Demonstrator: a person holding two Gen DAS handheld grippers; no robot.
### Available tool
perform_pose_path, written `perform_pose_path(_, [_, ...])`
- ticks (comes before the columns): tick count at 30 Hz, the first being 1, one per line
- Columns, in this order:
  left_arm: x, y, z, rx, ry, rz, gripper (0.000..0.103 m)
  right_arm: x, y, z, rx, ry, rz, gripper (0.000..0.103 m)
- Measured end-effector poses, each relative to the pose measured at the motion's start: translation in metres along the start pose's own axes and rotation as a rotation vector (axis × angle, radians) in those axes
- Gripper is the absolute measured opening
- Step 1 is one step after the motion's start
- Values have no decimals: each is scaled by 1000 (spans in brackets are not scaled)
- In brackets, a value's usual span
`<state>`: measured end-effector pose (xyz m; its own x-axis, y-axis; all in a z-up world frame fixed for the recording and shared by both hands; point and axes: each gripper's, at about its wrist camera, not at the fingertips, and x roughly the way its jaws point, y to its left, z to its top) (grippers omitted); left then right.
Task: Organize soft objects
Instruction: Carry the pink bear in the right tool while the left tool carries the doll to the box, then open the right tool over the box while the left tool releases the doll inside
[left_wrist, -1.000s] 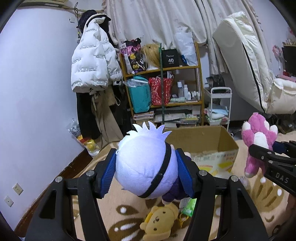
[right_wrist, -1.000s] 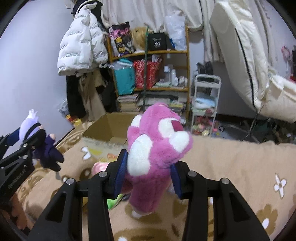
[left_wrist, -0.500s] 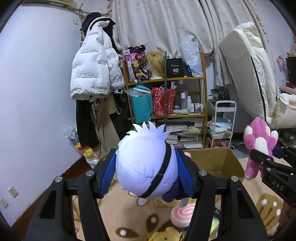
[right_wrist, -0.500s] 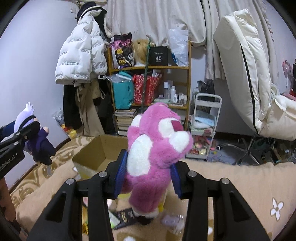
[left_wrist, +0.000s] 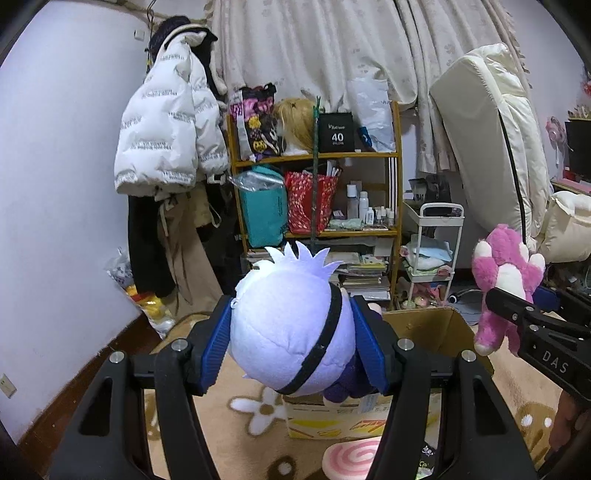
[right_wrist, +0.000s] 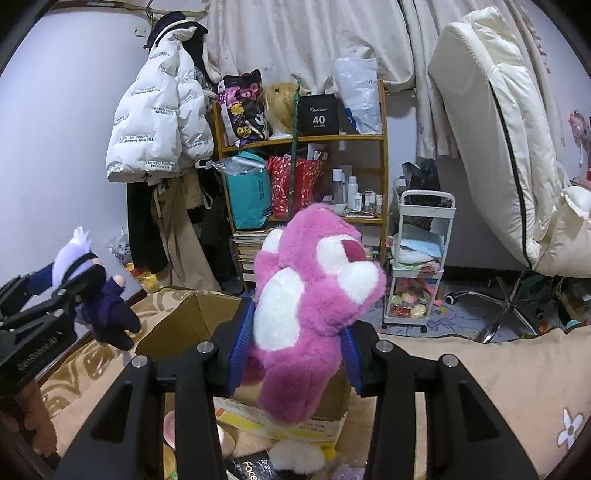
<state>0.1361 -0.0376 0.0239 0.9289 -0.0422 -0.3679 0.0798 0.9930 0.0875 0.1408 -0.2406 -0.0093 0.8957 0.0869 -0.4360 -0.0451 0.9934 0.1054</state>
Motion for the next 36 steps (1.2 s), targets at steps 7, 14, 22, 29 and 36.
perform_pose_path(7, [27,-3,-12,-10,38,-16,62,24,-6,-8,40,39,48,47])
perform_pose_path(14, [55,-15,-25,9,100,-47,62,48,-13,-25,72,114,78,47])
perform_pose_path(22, [69,-18,-33,1,155,-76,64,61,-20,-35,96,158,102,48])
perform_pose_path(29, [70,-16,-36,10,186,-57,74,65,-27,-39,138,193,148,50])
perform_pose_path(36, [66,-10,-36,-5,218,-62,84,61,-25,-37,131,193,162,59])
